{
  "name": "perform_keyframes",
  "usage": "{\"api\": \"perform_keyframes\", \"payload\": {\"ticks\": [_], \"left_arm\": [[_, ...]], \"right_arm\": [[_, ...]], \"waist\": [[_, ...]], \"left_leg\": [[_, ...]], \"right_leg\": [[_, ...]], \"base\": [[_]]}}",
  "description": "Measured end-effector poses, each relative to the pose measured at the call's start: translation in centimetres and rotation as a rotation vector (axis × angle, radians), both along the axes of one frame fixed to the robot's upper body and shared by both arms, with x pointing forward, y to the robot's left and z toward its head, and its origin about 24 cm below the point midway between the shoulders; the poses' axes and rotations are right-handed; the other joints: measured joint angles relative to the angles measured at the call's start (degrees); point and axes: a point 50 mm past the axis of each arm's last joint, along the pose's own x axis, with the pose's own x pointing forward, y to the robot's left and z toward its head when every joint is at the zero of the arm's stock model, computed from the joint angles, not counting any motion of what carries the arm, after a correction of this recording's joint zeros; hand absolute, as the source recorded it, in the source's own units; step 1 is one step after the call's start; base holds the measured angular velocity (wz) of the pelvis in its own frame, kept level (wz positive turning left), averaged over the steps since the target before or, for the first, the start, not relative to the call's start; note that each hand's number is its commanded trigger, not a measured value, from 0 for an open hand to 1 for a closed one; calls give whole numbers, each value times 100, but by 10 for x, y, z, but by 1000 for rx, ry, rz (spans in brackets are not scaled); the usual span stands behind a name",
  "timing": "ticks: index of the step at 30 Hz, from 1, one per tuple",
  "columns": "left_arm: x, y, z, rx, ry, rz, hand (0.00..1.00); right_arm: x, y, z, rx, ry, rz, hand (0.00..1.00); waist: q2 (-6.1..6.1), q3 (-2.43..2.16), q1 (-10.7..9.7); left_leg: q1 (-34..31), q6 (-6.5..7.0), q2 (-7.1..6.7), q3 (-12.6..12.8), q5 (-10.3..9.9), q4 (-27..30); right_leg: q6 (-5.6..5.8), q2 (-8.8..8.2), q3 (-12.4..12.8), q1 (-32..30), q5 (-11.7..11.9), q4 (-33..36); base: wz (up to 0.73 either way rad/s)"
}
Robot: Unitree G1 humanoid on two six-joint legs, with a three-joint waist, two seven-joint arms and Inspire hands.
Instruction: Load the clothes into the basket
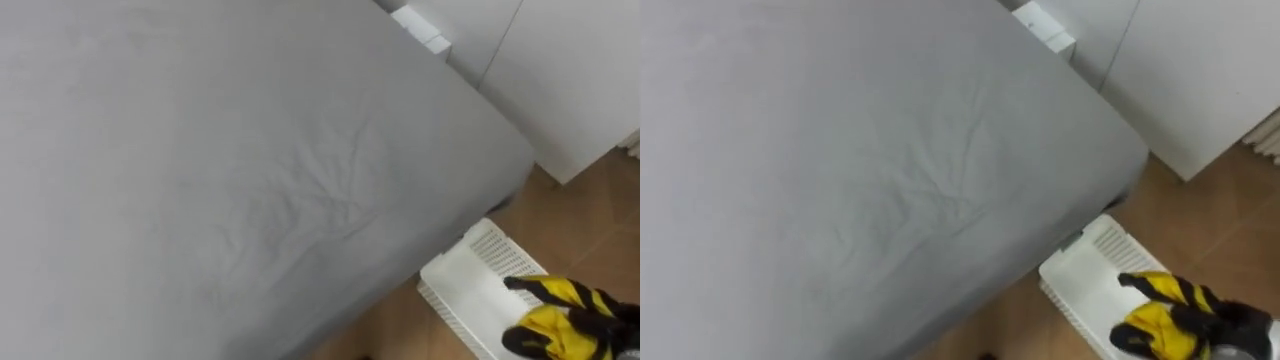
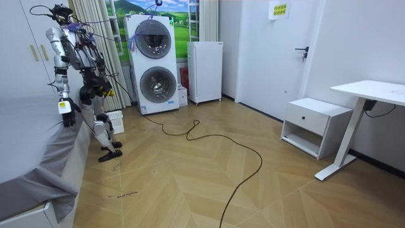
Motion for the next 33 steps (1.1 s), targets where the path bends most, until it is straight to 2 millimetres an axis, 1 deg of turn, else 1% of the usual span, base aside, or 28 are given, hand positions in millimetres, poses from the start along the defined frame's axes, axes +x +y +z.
{"api": "perform_keyframes", "payload": {"ticks": [2,6,7,8,9,11,12,16,20,26,27,33], "left_arm": [[4,-2,-1,-10,-15,12,0],[16,-4,0,-25,-53,29,0],[20,-6,0,-30,-67,27,0],[22,-7,0,-32,-70,21,0],[24,-8,0,-36,-75,20,0],[26,-8,0,-40,-80,26,0],[27,-9,0,-44,-83,22,0],[39,-11,2,-45,-118,2,0],[41,-11,2,-51,-126,19,0],[48,-12,3,-54,-148,10,0],[46,-13,3,-52,-144,-3,0],[45,-11,3,-49,-147,-24,0]], "right_arm": [[3,3,-3,-10,24,5,100],[2,6,-9,-3,73,19,100],[3,5,-9,-8,76,24,84],[3,5,-9,-10,80,27,20],[4,4,-9,-7,83,26,0],[3,3,-10,6,81,11,0],[2,0,-10,15,87,-8,0],[4,-5,-7,27,76,-58,0],[9,-6,-4,17,57,-74,0],[5,-7,-5,1,72,-73,0],[6,-7,-5,-2,73,-67,0],[3,-9,-5,-8,83,-72,0]], "waist": [[50,1,48],[136,-2,161],[177,-3,163],[200,-9,166],[235,-3,184],[237,-5,255],[239,-6,319],[238,-4,327],[228,3,355],[218,10,404],[220,9,409],[241,12,435]], "left_leg": [[-108,1,-1,-2,0,63],[-405,8,2,-2,4,237],[-485,39,-6,-2,23,249],[-523,45,-5,-2,27,255],[-589,50,-2,6,30,302],[-631,51,-6,-3,31,335],[-661,71,-5,-7,45,340],[-774,100,-33,-188,67,355],[-775,104,-85,-313,71,355],[-870,105,-97,-427,71,399],[-870,105,-100,-475,71,398],[-909,105,-97,-524,72,393]], "right_leg": [[-5,-13,0,-139,8,105],[-26,-42,-26,-453,-13,300],[-22,-56,-22,-556,-20,362],[-21,-62,-22,-600,-21,377],[-22,-66,-24,-653,-19,395],[-34,-86,-30,-727,-31,470],[-35,-99,-44,-756,-32,481],[-31,-131,-156,-794,-31,457],[-24,-143,-166,-780,-35,456],[-20,-228,-334,-810,-64,452],[-19,-238,-352,-799,-65,452],[-20,-259,-462,-759,-65,354]], "base": [[-2],[4],[10],[5],[0],[-4],[8],[18],[4],[13],[8],[8]]}}
